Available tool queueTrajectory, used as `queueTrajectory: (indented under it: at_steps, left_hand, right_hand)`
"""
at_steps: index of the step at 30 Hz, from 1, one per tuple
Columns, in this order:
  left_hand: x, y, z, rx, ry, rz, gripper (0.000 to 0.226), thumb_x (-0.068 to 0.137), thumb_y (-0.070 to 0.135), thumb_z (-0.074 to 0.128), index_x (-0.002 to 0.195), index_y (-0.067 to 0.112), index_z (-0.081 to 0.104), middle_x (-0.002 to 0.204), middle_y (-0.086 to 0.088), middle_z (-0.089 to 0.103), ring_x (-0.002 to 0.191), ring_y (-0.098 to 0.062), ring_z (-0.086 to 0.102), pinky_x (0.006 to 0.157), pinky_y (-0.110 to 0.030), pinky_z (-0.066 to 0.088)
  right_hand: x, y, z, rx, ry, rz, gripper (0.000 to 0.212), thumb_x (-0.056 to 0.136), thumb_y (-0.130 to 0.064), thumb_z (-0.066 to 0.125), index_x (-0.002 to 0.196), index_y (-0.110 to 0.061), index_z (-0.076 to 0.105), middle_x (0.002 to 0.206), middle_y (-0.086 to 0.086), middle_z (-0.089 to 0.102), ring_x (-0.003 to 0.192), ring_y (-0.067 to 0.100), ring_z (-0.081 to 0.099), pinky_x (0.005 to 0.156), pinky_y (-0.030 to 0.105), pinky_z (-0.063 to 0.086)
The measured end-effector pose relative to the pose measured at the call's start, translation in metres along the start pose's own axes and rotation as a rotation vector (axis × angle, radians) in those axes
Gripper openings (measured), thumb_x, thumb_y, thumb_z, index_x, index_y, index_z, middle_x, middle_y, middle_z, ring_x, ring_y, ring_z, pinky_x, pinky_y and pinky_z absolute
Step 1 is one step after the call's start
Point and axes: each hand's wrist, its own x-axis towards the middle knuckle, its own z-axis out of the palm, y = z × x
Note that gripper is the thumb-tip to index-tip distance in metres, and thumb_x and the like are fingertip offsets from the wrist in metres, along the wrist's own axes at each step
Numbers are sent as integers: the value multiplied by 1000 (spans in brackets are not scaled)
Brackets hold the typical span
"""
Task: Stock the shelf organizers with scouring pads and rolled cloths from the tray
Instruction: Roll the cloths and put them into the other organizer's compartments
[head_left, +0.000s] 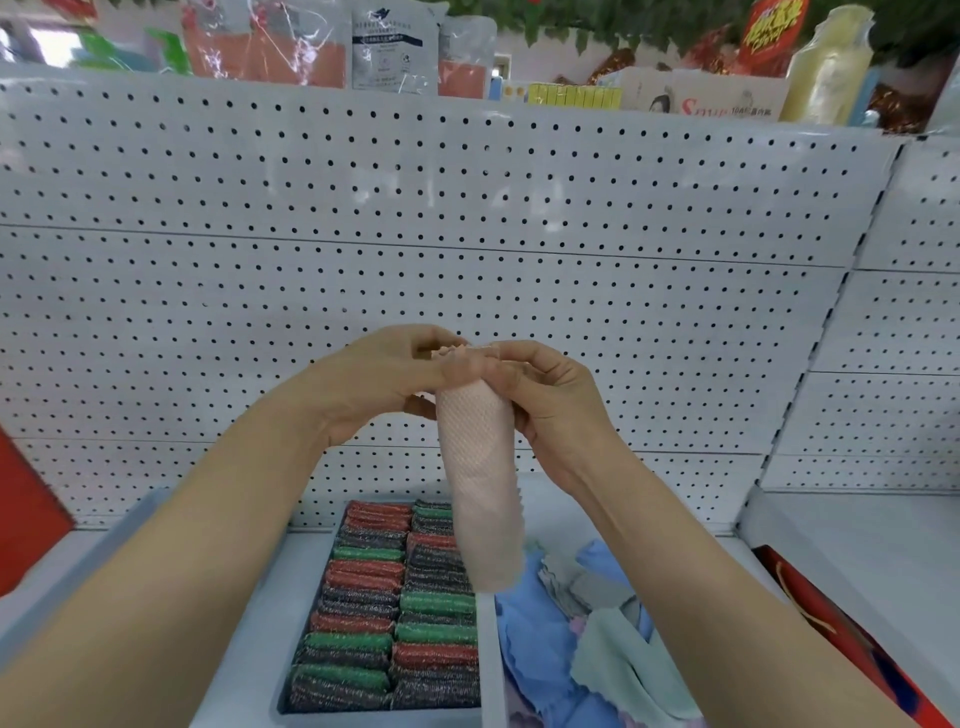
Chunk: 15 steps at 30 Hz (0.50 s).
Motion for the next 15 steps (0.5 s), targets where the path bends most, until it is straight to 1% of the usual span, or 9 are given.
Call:
queueTrajectory:
  at_steps: [1,3,5,7,9,11,12,14,15]
  left_hand:
    - [1,2,1,76,32,5,48,73,38,85,110,11,69,101,-3,75,94,-17,71,82,-29,58]
    - [4,7,3,121,109,-5,34,74,22,84,103,8,71,97,-6,76,90,-17,72,81,-27,59]
    - [8,10,2,94,134,-32,32,74,17,83,101,4,70,93,-8,76,87,-18,73,82,-29,60]
    - [10,11,3,71,147,-43,29,75,14,82,98,1,69,89,-8,75,80,-15,72,79,-28,60]
    - [11,12,7,78,156,-29,20,77,13,81,91,3,68,85,-7,72,75,-12,70,75,-25,60]
    - [12,13,12,79,164,-4,14,80,13,79,86,8,67,84,-7,70,74,-12,68,73,-26,59]
    - [13,13,12,75,180,5,13,81,13,78,85,10,66,83,-6,69,73,-12,66,70,-25,58]
    - [14,14,9,58,236,6,14,83,14,77,90,8,66,85,-7,69,72,-13,66,68,-25,59]
    - [15,14,6,39,263,0,17,84,14,76,94,5,66,90,-9,71,75,-15,67,73,-29,60]
  right_hand:
    - [0,0,0,0,5,0,22,77,-8,76,98,-8,72,90,14,75,78,23,70,66,30,57]
    - [1,-2,-1,10,9,9,33,72,-15,79,103,-11,69,87,15,75,75,24,69,66,31,58]
    - [2,-2,-3,4,15,11,36,69,-19,79,102,-13,67,81,12,74,70,22,68,63,31,56]
    - [2,0,-6,-26,41,13,30,70,-19,79,96,-13,65,71,9,71,61,18,65,54,26,53]
    - [2,4,-9,-25,57,14,23,73,-18,77,88,-13,61,66,7,68,57,14,62,50,23,49]
    - [1,8,-11,-26,43,14,23,75,-24,76,87,-14,60,70,8,68,63,16,63,56,25,52]
    - [-1,12,-12,-51,21,18,26,76,-27,75,92,-14,61,78,9,70,70,19,65,63,28,55]
    - [-7,21,-12,-142,-52,56,37,79,-26,75,111,-13,61,97,5,73,90,19,70,77,32,58]
    - [-11,28,-13,-206,-101,78,43,82,-23,76,120,-14,59,106,2,73,98,18,70,84,34,58]
